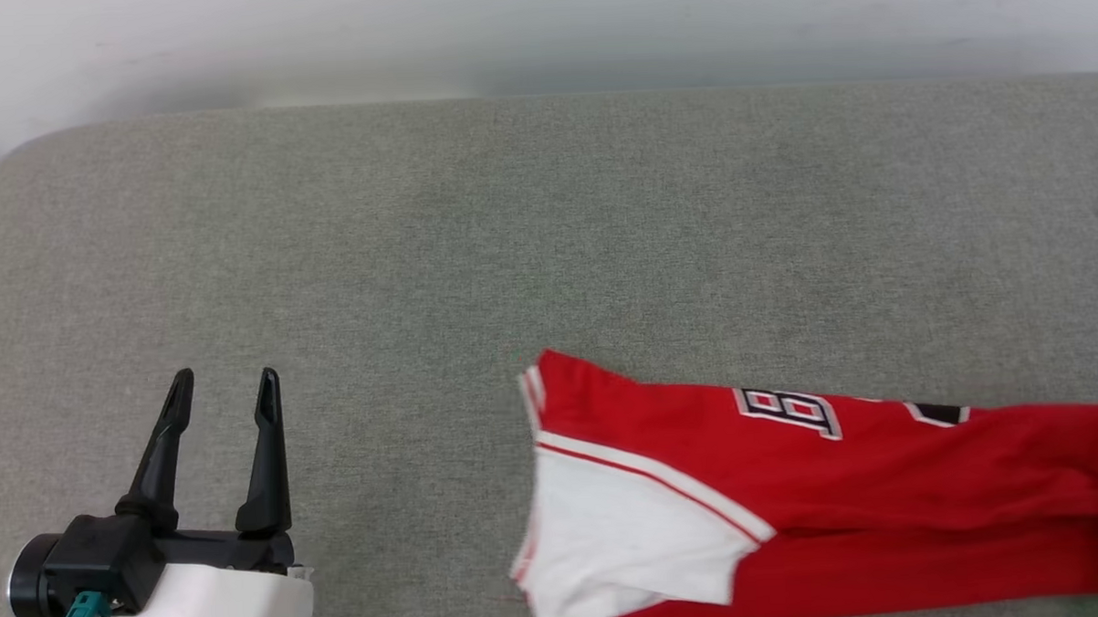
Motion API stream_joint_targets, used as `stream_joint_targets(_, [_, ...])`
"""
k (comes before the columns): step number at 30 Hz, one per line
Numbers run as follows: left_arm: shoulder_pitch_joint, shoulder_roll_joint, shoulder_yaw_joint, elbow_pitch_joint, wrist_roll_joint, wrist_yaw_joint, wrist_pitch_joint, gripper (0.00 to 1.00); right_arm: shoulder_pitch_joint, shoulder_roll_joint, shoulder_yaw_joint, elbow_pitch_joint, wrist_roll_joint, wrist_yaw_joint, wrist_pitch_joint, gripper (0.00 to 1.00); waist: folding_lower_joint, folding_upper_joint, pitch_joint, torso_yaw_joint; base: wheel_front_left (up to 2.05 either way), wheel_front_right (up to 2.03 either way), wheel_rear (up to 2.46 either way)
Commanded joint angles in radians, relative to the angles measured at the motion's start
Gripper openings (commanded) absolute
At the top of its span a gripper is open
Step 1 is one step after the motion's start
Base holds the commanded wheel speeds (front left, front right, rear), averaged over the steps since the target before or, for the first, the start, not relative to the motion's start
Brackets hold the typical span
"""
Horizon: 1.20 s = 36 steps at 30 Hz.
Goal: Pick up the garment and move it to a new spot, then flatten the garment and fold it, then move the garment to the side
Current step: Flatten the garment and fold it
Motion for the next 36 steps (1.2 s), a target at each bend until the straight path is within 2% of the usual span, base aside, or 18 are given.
stream_joint_targets(1, [0.0, 0.004, -0.001, 0.001, -0.002, -0.001, -0.004, 1.0, -0.022, -0.024, -0.028, 0.015, -0.026, -0.002, -0.017, 0.0, -0.0001, 0.0, 0.0, -0.003, 0.0, 0.0, 0.0])
stream_joint_targets(4, [-0.003, 0.008, -0.008, 0.006, -0.002, -0.001, -0.004, 1.0, -0.041, -0.034, -0.049, 0.041, -0.063, -0.002, -0.034, 0.0, -0.0001, 0.0, -0.004, -0.006, 0.0, 0.0, 0.0])
stream_joint_targets(8, [0.005, 0.008, -0.009, 0.013, 0.0, -0.001, -0.005, 1.0, -0.049, -0.028, -0.032, 0.016, -0.061, -0.001, -0.023, 0.0, -0.0001, 0.0, -0.02, -0.011, 0.0, 0.0, 0.0])
stream_joint_targets(18, [0.034, 0.001, -0.016, 0.018, 0.002, -0.001, -0.005, 1.0, 0.039, 0.033, 0.093, -0.244, -0.004, -0.001, 0.128, 0.0, -0.0001, 0.0, -0.067, -0.018, 0.0, 0.0, 0.0])
stream_joint_targets(23, [0.037, -0.003, -0.022, 0.02, 0.001, -0.001, -0.005, 1.0, 0.075, 0.093, 0.165, -0.37, 0.03, -0.001, 0.21, 0.0, -0.0001, 0.0, -0.083, -0.013, 0.0, 0.0, 0.0])
stream_joint_targets(27, [0.04, -0.004, -0.028, 0.02, -0.003, -0.001, -0.005, 1.0, 0.071, 0.173, 0.225, -0.421, 0.048, -0.001, 0.261, 0.0, -0.0001, 0.0, -0.085, -0.006, 0.0, 0.0, 0.0])
stream_joint_targets(31, [0.033, -0.005, -0.035, 0.02, -0.006, -0.001, -0.005, 1.0, 0.033, 0.246, 0.266, -0.43, 0.066, -0.001, 0.284, 0.0, -0.0001, 0.0, -0.079, 0.006, 0.0, 0.0, 0.0])
stream_joint_targets(36, [0.02, -0.005, -0.039, 0.025, -0.008, -0.001, -0.005, 1.0, 0.004, 0.268, 0.35, -0.392, 0.14, -0.001, 0.268, 0.0, -0.0001, 0.0, -0.07, 0.025, 0.0, 0.0, 0.0])
